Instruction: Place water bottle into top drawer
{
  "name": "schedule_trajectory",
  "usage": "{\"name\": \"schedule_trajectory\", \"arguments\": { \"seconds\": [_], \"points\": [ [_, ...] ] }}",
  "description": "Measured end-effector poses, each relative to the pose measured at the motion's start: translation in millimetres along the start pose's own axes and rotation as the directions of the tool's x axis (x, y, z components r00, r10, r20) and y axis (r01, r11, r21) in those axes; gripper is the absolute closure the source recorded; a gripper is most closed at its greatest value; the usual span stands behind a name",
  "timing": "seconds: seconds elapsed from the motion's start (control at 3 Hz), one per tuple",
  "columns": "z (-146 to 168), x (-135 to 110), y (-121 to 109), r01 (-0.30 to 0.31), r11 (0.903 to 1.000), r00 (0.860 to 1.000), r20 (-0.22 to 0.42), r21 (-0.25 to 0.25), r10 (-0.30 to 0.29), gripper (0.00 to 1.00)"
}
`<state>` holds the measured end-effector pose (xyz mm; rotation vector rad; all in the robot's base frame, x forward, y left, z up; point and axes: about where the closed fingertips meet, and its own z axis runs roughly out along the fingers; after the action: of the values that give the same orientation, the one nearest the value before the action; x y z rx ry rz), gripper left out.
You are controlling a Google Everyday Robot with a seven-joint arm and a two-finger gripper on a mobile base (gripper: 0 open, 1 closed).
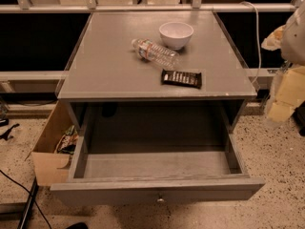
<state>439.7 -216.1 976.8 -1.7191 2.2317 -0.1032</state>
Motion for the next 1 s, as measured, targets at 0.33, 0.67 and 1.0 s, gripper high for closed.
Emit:
{"name": "schedule_trajectory", "arguments": {
  "seconds": [0.33,0.67,1.0],
  "points": [
    [0,-3,-2,-0.001,1.0,1.0,0.007,0.008,0.001,0.0],
    [11,-18,-18,-0.034,0.9992,0.998,0.044,0.02,0.033,0.0],
    [29,-36,-42,-0.086,0.9959,0.993,0.088,0.028,0.083,0.0]
  ]
}}
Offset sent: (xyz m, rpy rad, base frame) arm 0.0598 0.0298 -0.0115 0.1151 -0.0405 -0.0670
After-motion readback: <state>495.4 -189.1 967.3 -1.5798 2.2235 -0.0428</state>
